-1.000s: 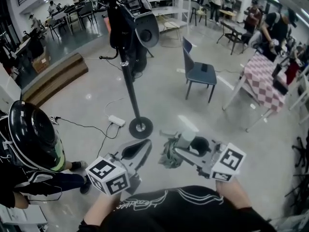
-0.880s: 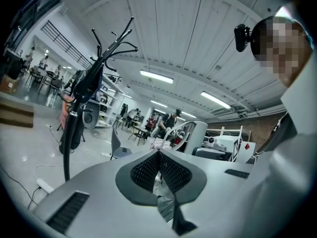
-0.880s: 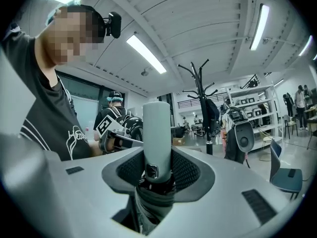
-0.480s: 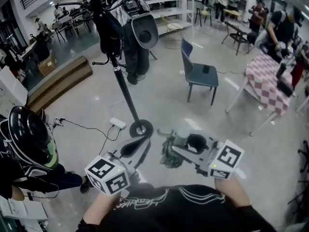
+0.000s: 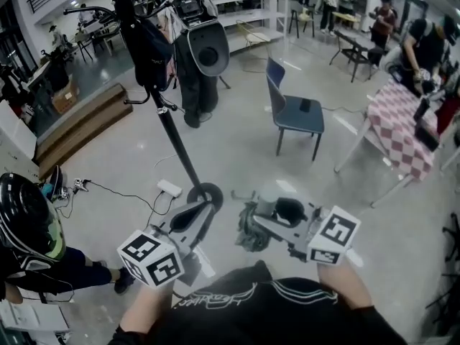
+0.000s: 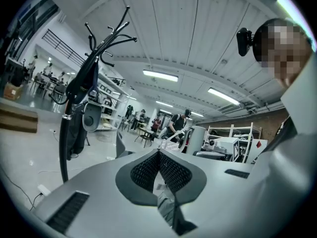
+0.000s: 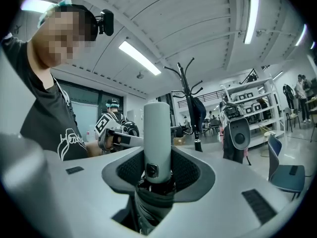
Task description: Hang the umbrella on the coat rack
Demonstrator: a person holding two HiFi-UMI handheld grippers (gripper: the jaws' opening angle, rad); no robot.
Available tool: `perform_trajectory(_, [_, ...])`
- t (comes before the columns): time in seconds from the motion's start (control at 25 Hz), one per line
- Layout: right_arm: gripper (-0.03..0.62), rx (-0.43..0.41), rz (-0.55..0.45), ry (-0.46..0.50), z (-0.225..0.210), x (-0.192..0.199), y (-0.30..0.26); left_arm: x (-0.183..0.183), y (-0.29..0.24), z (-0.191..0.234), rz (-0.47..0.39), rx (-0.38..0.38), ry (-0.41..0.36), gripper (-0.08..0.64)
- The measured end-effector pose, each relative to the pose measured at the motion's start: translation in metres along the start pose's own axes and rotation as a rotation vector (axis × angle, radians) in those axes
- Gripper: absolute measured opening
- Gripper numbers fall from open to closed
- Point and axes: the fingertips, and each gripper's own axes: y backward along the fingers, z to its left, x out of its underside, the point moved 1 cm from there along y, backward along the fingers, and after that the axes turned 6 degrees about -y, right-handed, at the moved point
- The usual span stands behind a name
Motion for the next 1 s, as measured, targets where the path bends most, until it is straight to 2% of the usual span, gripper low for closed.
perform_trajectory(0.2, [0.164, -0.028, 0.029, 0.010, -0.062, -0.007, -0.020, -0.018, -0.051, 0.058, -0.043, -0.043, 0.058, -0.002])
perform_trajectory(0.52, [0.164, -0.108, 0.086, 0.044, -0.140, -0.030, -0.056, -0.052, -0.104, 0.113, -0.101, -0.105, 0.051, -0.002])
perform_trajectory(0.76, [0.164, -0.158, 0.100, 0.050, -0.157, -0.039, -0.084, -0.059, -0.105, 0.133, -0.130, -0.158, 0.057, -0.002])
perform_trajectory(1.0, [0.164, -0.206, 0.100, 0.033, -0.152, -0.043, -0.112, -0.070, -0.080, 0.138, -0.147, -0.219, 0.022, -0.002])
